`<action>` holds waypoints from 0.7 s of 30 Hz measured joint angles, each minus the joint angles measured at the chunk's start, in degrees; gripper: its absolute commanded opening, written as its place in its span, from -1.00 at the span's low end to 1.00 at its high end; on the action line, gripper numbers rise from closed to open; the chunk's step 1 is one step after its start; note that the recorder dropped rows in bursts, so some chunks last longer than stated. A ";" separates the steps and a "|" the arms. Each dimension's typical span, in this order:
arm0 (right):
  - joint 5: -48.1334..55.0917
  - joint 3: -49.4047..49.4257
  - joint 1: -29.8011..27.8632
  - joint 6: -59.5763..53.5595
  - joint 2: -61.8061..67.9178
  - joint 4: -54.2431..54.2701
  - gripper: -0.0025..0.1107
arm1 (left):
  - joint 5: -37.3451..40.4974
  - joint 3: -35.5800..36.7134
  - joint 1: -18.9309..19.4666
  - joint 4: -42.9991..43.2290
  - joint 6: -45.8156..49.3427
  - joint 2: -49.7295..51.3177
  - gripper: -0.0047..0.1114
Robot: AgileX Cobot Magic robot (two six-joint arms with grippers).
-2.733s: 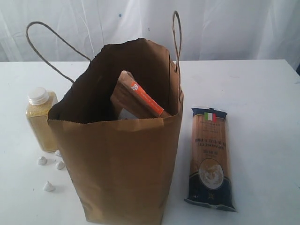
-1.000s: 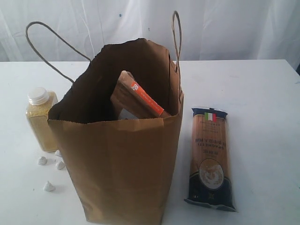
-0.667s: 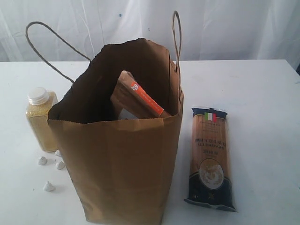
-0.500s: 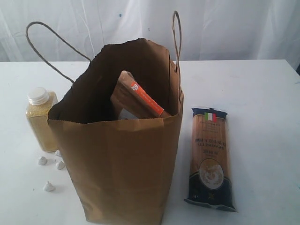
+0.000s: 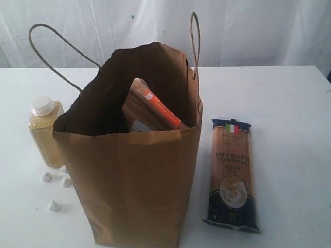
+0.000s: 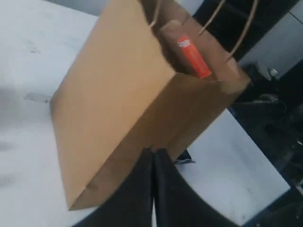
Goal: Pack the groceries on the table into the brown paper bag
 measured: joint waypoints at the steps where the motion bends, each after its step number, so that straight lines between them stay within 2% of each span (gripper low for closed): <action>1: 0.00 0.00 0.00 0.00 0.00 0.00 -0.96 | 1.77 -2.55 0.00 0.00 0.84 0.99 -0.92; 7: 0.00 0.00 0.00 0.00 0.00 0.00 -0.96 | 19.62 -19.12 0.00 7.96 6.02 12.44 -0.92; 11: 0.00 0.00 0.00 0.00 0.00 0.00 -0.96 | 24.90 -25.86 0.00 21.88 7.11 20.84 -0.92; 14: 0.00 0.00 0.00 0.00 0.00 0.00 -0.96 | 26.63 -23.99 0.00 28.16 7.11 27.03 -0.92; 16: 0.00 0.00 0.00 0.00 0.00 0.00 -0.96 | 25.24 -20.15 0.00 27.72 7.01 31.07 -0.92; 19: 0.00 0.00 0.00 -0.10 0.00 0.00 -0.96 | 15.49 -12.31 0.00 23.45 7.01 35.37 -0.92; 21: 0.00 0.00 0.00 -0.10 0.00 0.00 -0.96 | 7.12 -7.59 0.00 21.46 7.01 37.28 -0.83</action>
